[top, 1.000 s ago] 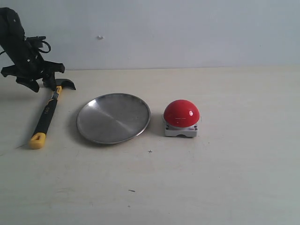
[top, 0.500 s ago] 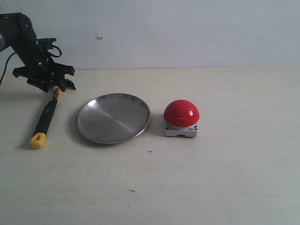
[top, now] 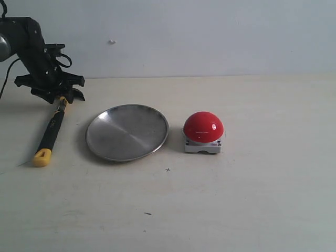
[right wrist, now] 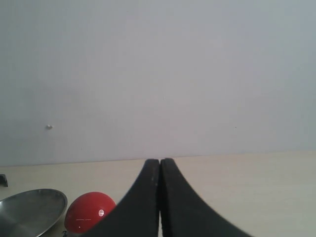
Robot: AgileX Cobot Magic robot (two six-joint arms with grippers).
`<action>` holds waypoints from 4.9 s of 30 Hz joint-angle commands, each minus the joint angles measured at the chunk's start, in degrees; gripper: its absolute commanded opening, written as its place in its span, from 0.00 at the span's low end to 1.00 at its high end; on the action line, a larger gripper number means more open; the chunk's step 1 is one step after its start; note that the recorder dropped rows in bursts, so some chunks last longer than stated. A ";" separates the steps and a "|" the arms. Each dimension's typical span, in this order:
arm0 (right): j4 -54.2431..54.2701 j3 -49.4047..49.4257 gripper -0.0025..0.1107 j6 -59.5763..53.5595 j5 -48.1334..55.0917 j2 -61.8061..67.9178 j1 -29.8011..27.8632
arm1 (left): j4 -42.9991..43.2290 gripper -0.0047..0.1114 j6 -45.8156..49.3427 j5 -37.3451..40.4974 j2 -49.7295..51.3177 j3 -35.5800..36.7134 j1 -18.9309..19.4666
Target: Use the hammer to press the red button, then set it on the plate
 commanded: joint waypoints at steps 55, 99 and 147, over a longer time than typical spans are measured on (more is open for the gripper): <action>-0.30 0.32 0.02 -0.05 0.04 -0.36 -0.25 | 0.83 0.04 5.40 4.74 1.64 -0.43 0.79; -0.30 0.32 0.02 -0.05 0.04 -0.36 -0.25 | -6.42 0.04 6.52 4.74 -3.16 10.52 0.68; -0.30 0.32 0.02 -0.05 0.04 -0.36 -0.25 | -7.63 0.04 9.87 4.74 -9.75 10.66 0.94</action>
